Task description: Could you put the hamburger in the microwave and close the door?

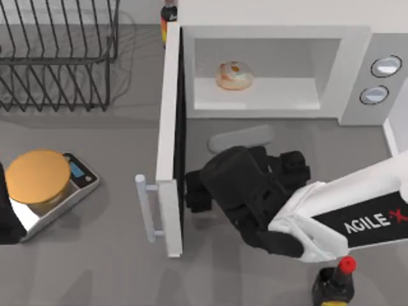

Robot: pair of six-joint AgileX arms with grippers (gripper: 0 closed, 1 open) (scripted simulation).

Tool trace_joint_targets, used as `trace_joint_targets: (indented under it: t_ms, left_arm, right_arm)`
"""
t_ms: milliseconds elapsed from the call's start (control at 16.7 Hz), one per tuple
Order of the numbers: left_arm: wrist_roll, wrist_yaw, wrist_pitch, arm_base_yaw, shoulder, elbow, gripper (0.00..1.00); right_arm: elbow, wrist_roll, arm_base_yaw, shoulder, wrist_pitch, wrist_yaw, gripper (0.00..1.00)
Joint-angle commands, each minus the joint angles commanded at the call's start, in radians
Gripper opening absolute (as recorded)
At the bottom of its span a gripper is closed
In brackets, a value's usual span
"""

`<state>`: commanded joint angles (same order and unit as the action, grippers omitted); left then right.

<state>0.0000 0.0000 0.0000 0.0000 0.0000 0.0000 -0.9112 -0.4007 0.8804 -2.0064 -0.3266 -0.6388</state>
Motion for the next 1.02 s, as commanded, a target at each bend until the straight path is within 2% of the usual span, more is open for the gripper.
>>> trace_joint_targets:
  t_ms: [540, 1020]
  left_arm:
    - [0.000, 0.000, 0.000, 0.000, 0.000, 0.000, 1.00]
    - [0.000, 0.000, 0.000, 0.000, 0.000, 0.000, 1.00]
  right_arm:
    - [-0.027, -0.002, -0.002, 0.028, 0.018, -0.006, 1.00]
    - [-0.056, -0.018, 0.014, 0.072, 0.225, 0.015, 1.00]
